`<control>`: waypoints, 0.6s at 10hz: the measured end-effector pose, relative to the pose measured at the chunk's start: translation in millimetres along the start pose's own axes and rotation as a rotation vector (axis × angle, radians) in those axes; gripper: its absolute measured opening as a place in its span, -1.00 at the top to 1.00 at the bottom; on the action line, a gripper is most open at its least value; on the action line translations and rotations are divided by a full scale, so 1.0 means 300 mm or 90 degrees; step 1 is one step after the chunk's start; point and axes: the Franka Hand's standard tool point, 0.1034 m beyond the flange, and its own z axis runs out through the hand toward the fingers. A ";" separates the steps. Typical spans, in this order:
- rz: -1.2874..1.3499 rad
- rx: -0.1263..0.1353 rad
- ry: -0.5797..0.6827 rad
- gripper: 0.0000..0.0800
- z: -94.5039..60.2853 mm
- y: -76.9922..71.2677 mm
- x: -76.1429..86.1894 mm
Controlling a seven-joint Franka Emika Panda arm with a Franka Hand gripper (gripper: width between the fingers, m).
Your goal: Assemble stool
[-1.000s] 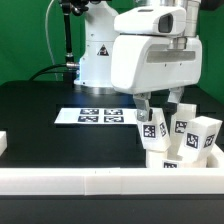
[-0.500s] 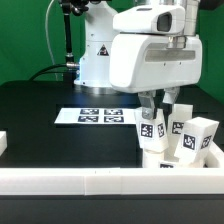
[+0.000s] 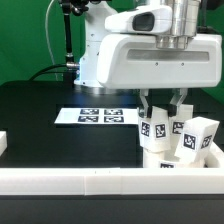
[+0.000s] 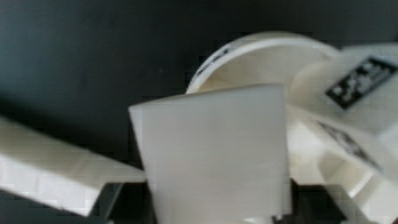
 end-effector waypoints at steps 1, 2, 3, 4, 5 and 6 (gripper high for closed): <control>0.052 0.000 0.000 0.14 0.000 -0.004 0.000; 0.122 0.001 0.000 0.14 0.001 -0.005 0.000; 0.184 0.002 0.000 0.14 0.001 -0.005 0.000; 0.260 0.007 0.000 0.14 0.002 -0.006 -0.001; 0.320 0.008 -0.001 0.14 0.002 -0.009 0.000; 0.377 0.010 0.000 0.14 0.002 -0.013 0.001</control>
Offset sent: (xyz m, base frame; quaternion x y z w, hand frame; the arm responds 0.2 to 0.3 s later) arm -0.0042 0.0016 -0.0059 0.0187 -0.0210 0.2849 0.9581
